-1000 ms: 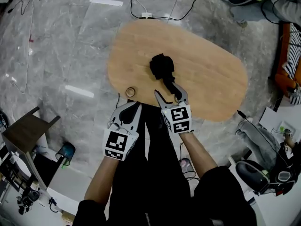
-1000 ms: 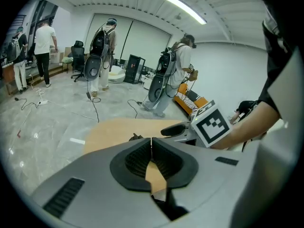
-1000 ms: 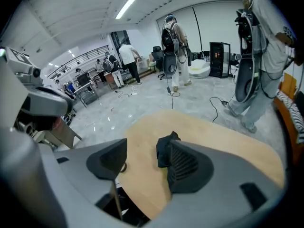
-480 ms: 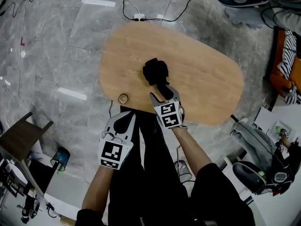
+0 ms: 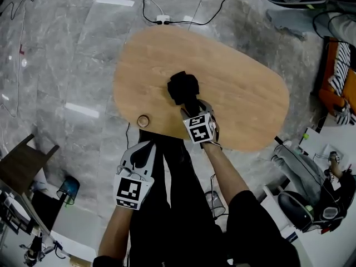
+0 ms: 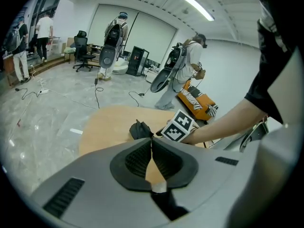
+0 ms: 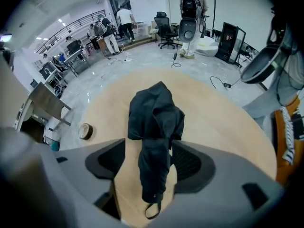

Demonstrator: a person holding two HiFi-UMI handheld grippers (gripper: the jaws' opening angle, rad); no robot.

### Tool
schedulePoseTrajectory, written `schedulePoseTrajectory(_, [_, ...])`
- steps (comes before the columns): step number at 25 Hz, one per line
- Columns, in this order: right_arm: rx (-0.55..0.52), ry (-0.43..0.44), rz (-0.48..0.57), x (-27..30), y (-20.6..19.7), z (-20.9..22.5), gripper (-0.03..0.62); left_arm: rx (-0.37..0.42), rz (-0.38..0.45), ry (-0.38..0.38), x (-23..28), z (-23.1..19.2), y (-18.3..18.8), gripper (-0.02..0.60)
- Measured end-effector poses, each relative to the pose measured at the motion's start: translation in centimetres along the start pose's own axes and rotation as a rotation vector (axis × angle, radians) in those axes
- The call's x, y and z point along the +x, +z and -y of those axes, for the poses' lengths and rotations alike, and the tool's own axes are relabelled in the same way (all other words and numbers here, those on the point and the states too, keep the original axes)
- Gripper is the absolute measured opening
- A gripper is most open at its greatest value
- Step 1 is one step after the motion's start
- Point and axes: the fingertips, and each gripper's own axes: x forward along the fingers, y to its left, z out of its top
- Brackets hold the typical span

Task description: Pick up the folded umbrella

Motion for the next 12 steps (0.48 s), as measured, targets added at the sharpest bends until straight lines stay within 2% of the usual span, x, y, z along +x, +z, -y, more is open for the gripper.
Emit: schedulePoseTrajectory(12, [0.009, -0.007, -0.063, 3.3, -1.3, 1.6, 0.322, -0.030, -0.010, 0.010, 0.3, -0.9, -1.0, 0.018])
